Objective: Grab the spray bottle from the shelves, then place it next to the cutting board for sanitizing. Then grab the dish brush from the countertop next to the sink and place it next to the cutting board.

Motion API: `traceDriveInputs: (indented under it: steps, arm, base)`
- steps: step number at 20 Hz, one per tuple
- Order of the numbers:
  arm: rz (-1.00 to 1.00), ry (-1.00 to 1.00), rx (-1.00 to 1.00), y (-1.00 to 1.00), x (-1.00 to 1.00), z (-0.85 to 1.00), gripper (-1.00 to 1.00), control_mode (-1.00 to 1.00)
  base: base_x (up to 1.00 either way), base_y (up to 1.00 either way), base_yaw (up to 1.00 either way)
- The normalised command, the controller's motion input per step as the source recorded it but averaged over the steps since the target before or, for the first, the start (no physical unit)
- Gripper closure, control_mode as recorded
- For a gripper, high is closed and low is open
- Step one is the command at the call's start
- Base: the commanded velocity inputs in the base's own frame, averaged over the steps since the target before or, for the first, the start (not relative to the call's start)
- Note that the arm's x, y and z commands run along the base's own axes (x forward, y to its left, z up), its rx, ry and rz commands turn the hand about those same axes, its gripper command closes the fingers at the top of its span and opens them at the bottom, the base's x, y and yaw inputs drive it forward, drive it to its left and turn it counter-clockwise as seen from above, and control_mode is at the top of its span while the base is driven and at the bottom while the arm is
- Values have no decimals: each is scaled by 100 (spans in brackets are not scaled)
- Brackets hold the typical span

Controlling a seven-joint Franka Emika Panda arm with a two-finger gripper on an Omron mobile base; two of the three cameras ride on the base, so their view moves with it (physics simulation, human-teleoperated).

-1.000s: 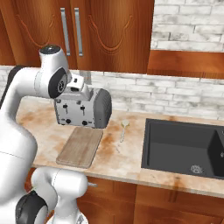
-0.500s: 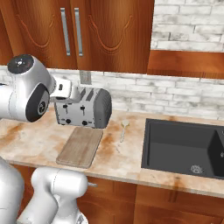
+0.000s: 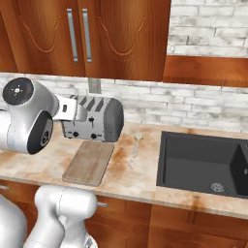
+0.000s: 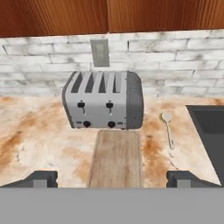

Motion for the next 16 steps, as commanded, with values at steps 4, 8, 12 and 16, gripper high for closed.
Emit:
traceDriveInputs:
  steps: [4,8,12,16]
  arm:
    - [-1,0,0,-6,-24,3,-100,100]
    - [0,0,0,0,0,0,-100,100]
    - [0,0,0,0,0,0,-100,100]
    - [0,0,0,0,0,0,-100,100]
  base:
    - [-75,-46,0]
    - [-88,-100,0]
    - [-26,-100,0]
    - [11,-100,0]
